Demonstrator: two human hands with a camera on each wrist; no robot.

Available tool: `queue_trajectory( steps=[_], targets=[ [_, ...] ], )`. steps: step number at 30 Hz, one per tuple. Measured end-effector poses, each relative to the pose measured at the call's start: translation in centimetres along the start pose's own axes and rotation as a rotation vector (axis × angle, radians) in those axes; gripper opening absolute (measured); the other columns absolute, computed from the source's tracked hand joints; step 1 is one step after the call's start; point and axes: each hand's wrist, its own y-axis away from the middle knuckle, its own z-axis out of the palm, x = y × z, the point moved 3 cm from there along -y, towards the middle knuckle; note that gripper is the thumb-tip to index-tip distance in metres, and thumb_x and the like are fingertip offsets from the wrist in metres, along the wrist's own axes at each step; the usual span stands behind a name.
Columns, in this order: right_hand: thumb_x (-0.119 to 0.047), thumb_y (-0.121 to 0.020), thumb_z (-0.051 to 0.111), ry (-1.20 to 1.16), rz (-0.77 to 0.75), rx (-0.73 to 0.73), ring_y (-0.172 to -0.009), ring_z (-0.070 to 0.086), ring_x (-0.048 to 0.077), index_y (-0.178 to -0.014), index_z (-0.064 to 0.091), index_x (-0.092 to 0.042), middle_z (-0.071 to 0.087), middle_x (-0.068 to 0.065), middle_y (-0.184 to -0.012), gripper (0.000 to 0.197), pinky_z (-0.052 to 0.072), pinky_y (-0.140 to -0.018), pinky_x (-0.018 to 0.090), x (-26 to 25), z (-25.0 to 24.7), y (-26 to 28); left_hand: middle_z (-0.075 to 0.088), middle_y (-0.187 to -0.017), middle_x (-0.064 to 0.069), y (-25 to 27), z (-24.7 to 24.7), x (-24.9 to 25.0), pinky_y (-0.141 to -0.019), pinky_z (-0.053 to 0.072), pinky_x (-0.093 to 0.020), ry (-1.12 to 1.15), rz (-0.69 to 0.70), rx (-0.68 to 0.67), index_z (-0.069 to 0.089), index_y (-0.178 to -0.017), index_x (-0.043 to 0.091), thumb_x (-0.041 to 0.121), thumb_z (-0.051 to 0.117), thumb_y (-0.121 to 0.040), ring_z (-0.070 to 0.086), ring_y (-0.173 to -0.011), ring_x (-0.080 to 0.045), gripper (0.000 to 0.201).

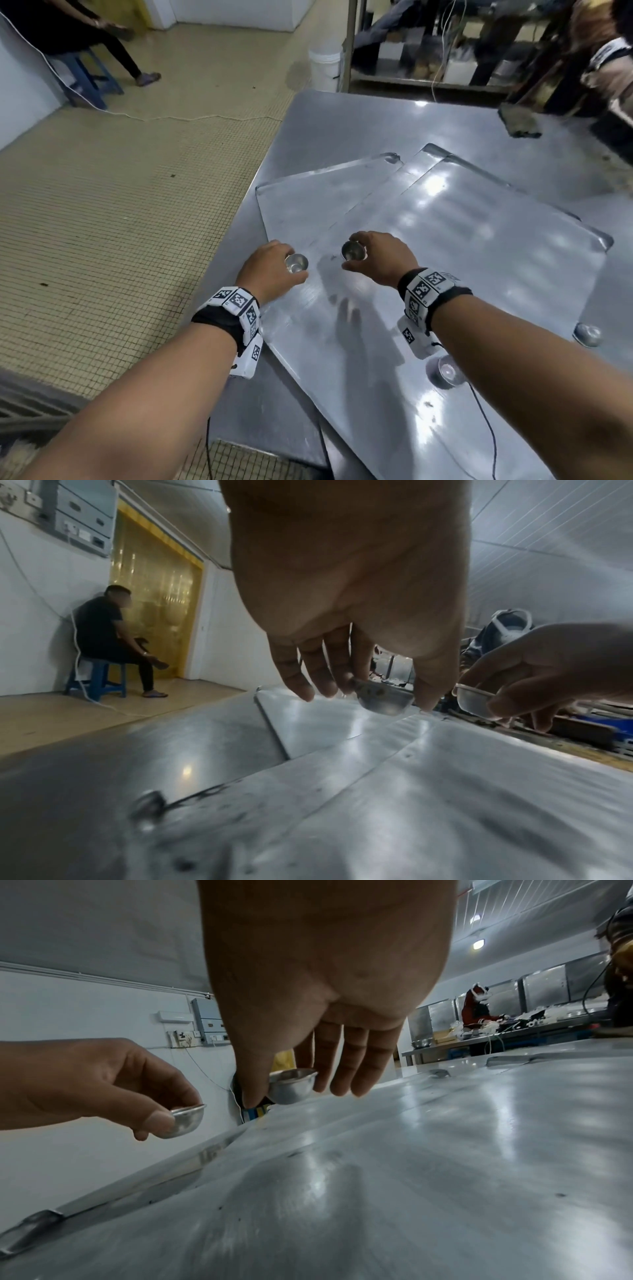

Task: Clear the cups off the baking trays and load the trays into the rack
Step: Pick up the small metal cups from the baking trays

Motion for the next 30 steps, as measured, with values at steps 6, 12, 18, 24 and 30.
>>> queue_trajectory(
  steps=[6, 12, 18, 24, 30],
  targets=[
    [-0.051, -0.085, 0.074, 0.03, -0.003, -0.002, -0.1, 0.061, 0.025, -0.11, 0.07, -0.028, 0.064, 0.0, -0.108, 0.034, 0.054, -0.082, 0.038, 3.4, -3.4, 5.6, 0.064, -0.102, 0.002, 2.6, 1.2, 5.7, -0.085, 0.052, -0.035, 0.01, 0.077, -0.009, 0.07, -0.104, 0.018, 0.044, 0.082, -0.075, 0.062, -0.096, -0.021, 0.04],
    [-0.05, -0.085, 0.073, 0.04, 0.016, 0.035, -0.098, 0.062, 0.024, -0.108, 0.072, -0.03, 0.065, 0.0, -0.107, 0.031, 0.053, -0.081, 0.037, 7.9, -6.5, 11.5, 0.064, -0.106, 0.001, 5.8, 4.3, 12.4, -0.088, 0.052, -0.036, 0.044, 0.146, -0.033, 0.069, -0.11, 0.017, 0.042, 0.083, -0.075, 0.062, -0.098, -0.02, 0.045],
    [-0.051, -0.083, 0.074, 0.034, 0.059, 0.03, -0.095, 0.062, 0.023, -0.106, 0.072, -0.031, 0.065, -0.001, -0.105, 0.03, 0.054, -0.08, 0.038, 12.5, -7.3, 16.8, 0.064, -0.108, 0.002, 8.8, 7.6, 17.3, -0.088, 0.053, -0.036, 0.041, 0.203, -0.072, 0.069, -0.115, 0.016, 0.043, 0.082, -0.076, 0.062, -0.098, -0.018, 0.049],
    [-0.048, -0.084, 0.076, 0.04, 0.089, -0.001, -0.099, 0.063, 0.026, -0.114, 0.072, -0.026, 0.068, 0.002, -0.112, 0.038, 0.055, -0.084, 0.041, 15.8, -6.8, 20.7, 0.064, -0.11, 0.001, 11.2, 10.6, 20.3, -0.09, 0.053, -0.036, 0.04, 0.224, -0.106, 0.068, -0.117, 0.017, 0.043, 0.082, -0.075, 0.062, -0.101, -0.019, 0.051],
    [-0.049, -0.084, 0.075, 0.021, 0.102, -0.04, -0.106, 0.063, 0.024, -0.126, 0.067, -0.027, 0.067, 0.001, -0.121, 0.048, 0.053, -0.086, 0.039, 18.0, -5.0, 22.6, 0.062, -0.115, 0.0, 12.7, 12.8, 22.0, -0.092, 0.051, -0.037, 0.027, 0.237, -0.137, 0.068, -0.119, 0.018, 0.038, 0.082, -0.075, 0.061, -0.105, -0.021, 0.05]
  ],
)
